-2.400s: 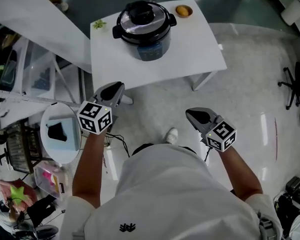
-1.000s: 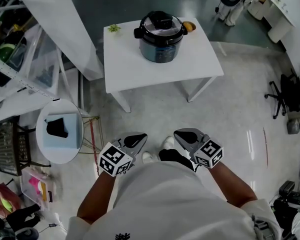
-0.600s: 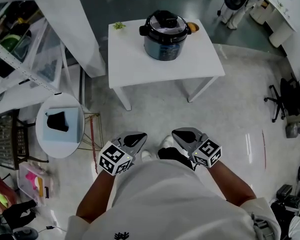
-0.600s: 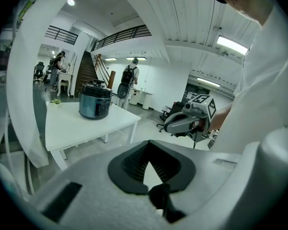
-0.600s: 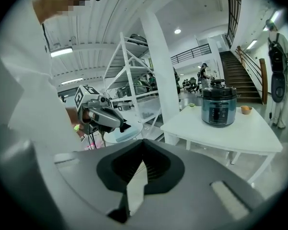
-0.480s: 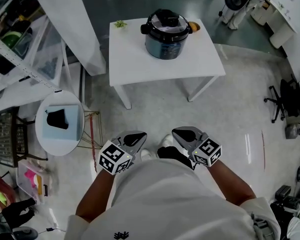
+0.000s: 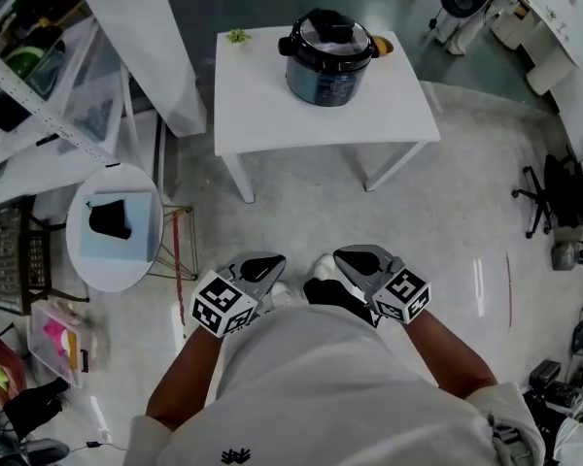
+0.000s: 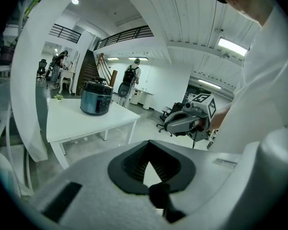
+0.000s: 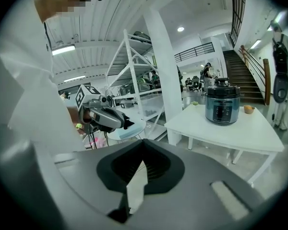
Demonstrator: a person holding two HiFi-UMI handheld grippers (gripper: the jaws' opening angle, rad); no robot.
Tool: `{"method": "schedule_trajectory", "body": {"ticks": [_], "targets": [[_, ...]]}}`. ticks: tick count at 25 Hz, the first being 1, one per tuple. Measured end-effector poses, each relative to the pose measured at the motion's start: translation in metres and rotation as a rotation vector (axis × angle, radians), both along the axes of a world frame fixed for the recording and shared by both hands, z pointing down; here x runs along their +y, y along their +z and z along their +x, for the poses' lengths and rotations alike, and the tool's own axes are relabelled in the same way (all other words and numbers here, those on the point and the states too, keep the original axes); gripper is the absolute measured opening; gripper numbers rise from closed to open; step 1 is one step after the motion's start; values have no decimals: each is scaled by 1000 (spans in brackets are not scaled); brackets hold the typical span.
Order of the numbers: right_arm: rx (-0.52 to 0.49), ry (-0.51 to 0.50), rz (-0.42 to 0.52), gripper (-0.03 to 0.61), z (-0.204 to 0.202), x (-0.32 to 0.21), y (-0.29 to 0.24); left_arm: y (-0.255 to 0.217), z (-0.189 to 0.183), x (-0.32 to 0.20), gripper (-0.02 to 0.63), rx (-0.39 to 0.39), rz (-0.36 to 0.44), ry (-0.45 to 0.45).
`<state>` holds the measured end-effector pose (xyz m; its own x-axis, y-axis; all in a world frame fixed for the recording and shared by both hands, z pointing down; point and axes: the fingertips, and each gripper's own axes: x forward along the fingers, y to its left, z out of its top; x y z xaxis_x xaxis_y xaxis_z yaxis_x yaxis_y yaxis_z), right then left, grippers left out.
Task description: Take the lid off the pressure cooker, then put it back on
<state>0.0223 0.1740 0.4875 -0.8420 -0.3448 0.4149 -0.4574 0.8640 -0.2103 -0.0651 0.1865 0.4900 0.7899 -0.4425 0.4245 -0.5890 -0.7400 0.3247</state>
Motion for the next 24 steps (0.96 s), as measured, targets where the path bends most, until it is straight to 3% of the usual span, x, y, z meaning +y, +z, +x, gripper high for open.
{"method": "schedule_trajectory", "body": {"ticks": [16, 24], "targets": [[28, -8, -4, 12, 10, 18, 4, 20, 12, 18, 6, -1, -40, 21], [8, -59, 26, 12, 26, 19, -5, 14, 24, 22, 6, -28, -33, -32]]}}
